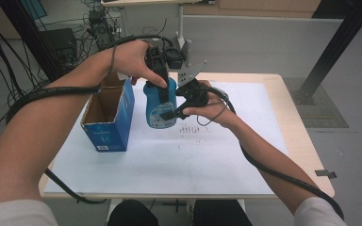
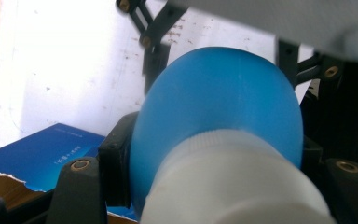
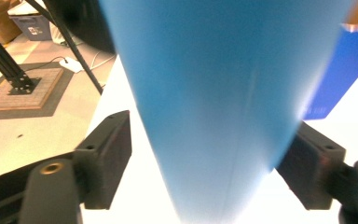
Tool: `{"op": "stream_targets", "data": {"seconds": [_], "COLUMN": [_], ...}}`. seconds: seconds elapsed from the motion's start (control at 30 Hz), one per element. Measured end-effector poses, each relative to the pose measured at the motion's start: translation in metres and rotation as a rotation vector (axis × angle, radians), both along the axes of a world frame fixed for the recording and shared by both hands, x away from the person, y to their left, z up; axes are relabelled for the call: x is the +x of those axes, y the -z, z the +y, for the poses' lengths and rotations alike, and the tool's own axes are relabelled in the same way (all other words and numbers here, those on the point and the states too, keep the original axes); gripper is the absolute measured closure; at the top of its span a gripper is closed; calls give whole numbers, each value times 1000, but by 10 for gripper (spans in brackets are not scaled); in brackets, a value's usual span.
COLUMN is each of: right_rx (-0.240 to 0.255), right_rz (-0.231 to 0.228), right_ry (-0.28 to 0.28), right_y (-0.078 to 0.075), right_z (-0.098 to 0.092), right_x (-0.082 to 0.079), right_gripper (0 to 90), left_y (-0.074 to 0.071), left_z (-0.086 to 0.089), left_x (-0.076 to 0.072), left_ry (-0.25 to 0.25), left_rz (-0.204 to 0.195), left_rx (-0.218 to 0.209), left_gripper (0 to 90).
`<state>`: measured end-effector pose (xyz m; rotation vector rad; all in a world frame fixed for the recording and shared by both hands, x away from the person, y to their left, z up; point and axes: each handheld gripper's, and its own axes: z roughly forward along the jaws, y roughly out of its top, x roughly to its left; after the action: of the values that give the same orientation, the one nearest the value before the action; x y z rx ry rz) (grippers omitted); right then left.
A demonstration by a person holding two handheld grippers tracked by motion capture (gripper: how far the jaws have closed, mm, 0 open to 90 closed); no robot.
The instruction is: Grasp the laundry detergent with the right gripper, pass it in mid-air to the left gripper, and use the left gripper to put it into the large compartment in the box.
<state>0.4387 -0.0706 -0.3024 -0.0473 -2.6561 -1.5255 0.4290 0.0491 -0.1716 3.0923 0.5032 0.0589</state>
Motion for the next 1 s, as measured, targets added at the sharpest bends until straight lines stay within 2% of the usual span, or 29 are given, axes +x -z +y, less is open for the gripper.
{"op": "stream_targets", "data": {"seconds": [0.1, 0.13, 0.17, 0.3, 0.5, 0.63, 0.77, 1.0], "right_rx": [-21, -35, -35, -83, -208, -271, -331, -440], "right_rz": [40, 79, 79, 88, 101, 109, 128, 100], "right_ry": [44, 86, 86, 141, 167, 213, 254, 321], "right_y": [1, 1, 1, -2, -4, -7, -13, -23], "right_z": [-10, -18, -18, -37, -63, -83, -103, -132], "right_x": [3, 6, 6, 10, 11, 12, 14, 14], "right_gripper": [125, 50, 50, 43, 33, 33, 36, 38], "left_y": [-2, -3, -3, -6, -15, -24, -36, -60], "left_z": [1, 3, 3, 4, 7, 9, 14, 25], "left_x": [2, 5, 5, 7, 11, 12, 13, 16], "left_ry": [-30, -47, -47, -81, -149, -197, -254, -371], "left_rz": [3, 11, 11, 8, 17, 18, -4, -37], "left_rx": [-4, -11, -11, -14, -17, -17, -19, -26], "left_gripper": [364, 364, 364, 364, 364, 364, 364, 364]}}
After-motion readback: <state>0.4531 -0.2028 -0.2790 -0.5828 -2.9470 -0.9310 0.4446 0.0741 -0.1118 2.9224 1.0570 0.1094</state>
